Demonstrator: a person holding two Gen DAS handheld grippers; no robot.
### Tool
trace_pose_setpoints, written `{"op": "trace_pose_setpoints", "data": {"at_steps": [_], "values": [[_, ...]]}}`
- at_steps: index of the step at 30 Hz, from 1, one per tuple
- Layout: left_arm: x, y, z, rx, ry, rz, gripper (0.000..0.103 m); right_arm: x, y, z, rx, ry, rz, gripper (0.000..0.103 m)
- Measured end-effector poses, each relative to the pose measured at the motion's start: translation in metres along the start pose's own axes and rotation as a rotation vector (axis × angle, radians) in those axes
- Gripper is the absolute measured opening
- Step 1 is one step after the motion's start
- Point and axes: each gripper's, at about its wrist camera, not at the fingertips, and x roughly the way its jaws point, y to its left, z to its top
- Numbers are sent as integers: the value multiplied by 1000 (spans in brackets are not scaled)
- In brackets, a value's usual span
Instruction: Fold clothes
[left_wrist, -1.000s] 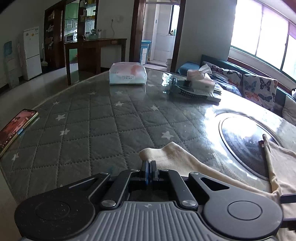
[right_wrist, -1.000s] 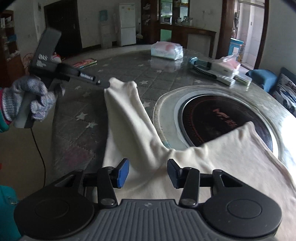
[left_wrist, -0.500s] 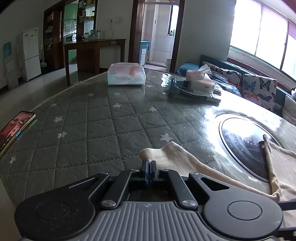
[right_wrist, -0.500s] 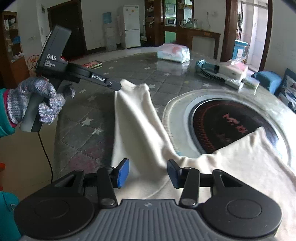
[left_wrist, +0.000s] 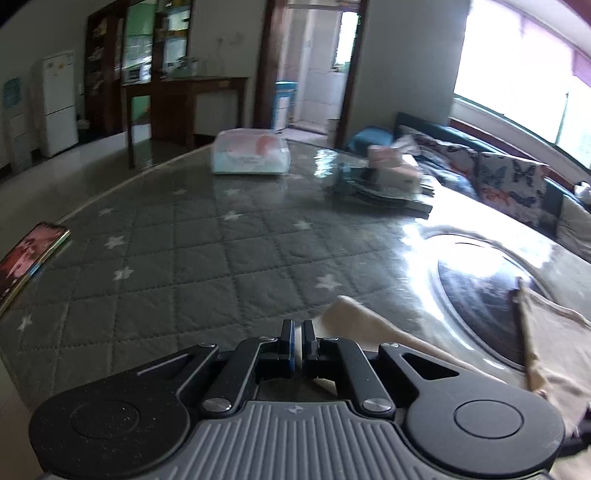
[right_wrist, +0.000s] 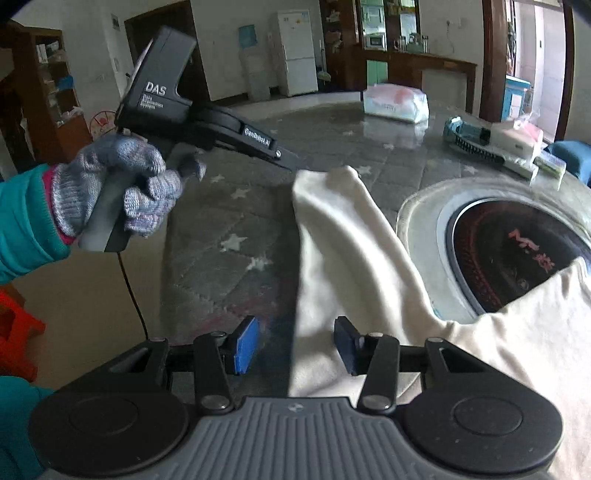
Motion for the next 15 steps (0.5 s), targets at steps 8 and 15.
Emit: {"op": "trace_pose_setpoints", "data": {"at_steps": [8, 15], "values": [[15, -52, -6, 129, 70, -192, 4, 2, 5, -8, 23, 23, 33, 48], [43, -79, -5, 206, 90, -188, 6, 5, 27, -11, -61, 28, 73, 53]]}}
